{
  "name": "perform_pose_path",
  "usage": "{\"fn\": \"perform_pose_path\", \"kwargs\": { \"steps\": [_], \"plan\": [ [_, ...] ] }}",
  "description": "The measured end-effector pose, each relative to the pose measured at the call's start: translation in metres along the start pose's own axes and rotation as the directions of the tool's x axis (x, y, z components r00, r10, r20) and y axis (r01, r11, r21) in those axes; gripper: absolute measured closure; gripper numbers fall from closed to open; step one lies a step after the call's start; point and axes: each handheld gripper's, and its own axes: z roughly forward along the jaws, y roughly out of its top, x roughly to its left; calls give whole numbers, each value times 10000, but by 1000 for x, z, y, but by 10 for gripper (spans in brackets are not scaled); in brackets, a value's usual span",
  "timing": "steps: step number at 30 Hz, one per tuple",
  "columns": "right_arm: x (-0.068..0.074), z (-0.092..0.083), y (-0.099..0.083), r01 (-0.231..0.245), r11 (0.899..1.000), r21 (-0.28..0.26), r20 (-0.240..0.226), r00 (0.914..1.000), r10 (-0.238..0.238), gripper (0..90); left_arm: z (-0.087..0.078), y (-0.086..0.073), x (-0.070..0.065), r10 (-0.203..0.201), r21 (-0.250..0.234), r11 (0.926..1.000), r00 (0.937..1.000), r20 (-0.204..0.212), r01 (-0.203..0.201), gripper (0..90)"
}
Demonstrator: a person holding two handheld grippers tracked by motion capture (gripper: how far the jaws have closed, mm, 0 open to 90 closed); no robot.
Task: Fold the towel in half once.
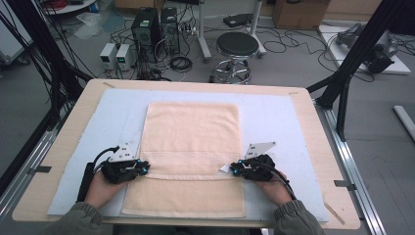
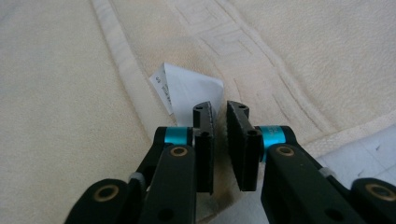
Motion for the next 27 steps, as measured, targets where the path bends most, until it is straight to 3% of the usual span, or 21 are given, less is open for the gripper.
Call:
{"fn": "perform_pose_path", "kwargs": {
  "steps": [5, 27],
  "plan": [
    [1, -1, 1, 119, 9999, -11, 92, 9999, -119, 845, -1, 2, -1, 81, 32, 10000, 9999, -143, -81, 839],
    [8, -17, 11, 467, 9962, -742, 266, 9986, -448, 850, -22, 7, -3, -186, -938, 9955, 9987, -478, 141, 849]
  ]
}}
